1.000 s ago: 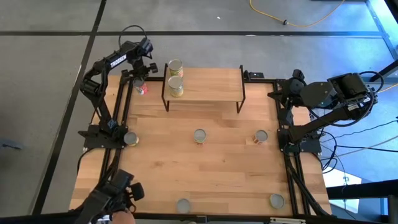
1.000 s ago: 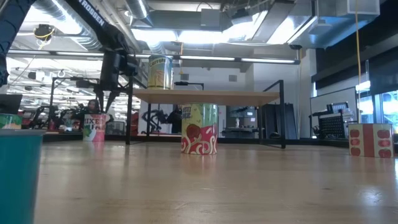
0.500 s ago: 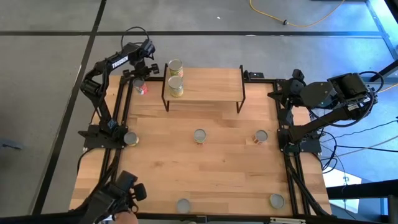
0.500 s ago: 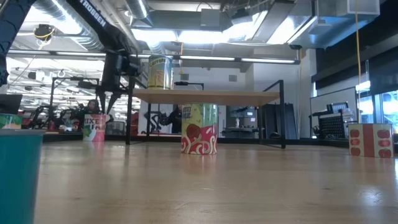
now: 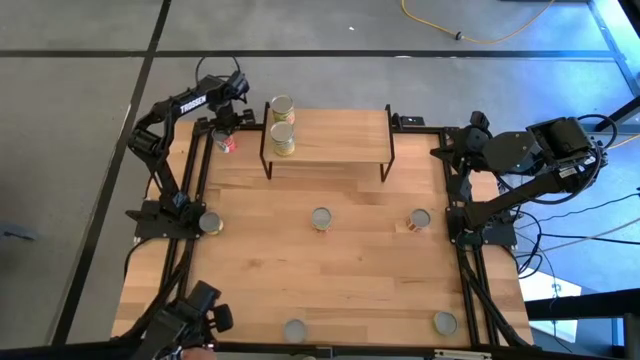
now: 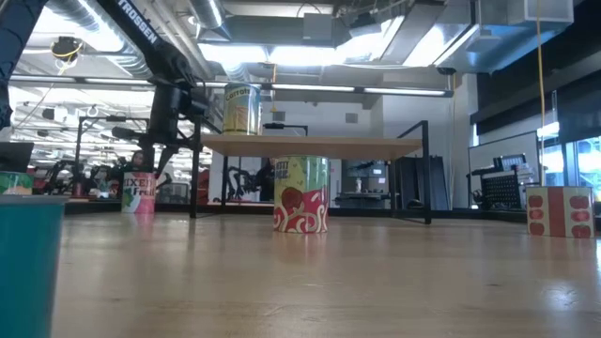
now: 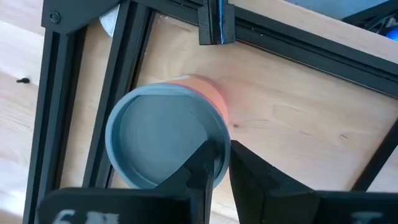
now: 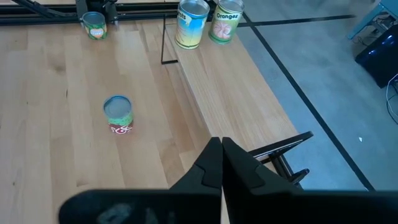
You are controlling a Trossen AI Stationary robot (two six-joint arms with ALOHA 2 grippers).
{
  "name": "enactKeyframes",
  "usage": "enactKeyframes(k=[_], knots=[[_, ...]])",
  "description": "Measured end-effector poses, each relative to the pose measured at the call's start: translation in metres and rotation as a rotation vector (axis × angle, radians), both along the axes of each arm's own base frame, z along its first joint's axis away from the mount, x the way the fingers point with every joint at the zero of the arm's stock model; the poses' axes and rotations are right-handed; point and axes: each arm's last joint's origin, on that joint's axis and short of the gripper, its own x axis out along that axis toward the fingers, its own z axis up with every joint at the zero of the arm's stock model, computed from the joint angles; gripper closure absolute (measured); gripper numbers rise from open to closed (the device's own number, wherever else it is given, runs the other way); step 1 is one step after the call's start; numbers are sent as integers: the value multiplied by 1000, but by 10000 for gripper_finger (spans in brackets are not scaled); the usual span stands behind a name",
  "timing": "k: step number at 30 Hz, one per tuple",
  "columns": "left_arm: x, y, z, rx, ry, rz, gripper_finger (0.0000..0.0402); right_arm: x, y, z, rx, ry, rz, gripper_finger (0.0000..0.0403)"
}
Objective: Pick and place cans onto a shelf
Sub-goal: Move the canned mixed fruits to the center of the table
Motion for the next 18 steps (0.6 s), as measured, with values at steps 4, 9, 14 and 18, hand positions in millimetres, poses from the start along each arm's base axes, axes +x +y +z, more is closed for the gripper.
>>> enactKeyframes(k=[4, 9, 14, 18], knots=[[0, 0, -1, -16, -11, -63, 362, 0, 0, 0, 0, 0, -1, 402], [0, 0, -1, -35, -26, -144, 394, 0, 0, 0, 0, 0, 0, 402], [3, -3, -1, -57, -29, -201, 397, 0, 0, 0, 0, 0, 0, 402], [11, -11, -1, -110, -20, -289, 399, 0, 0, 0, 0, 0, -1, 402]])
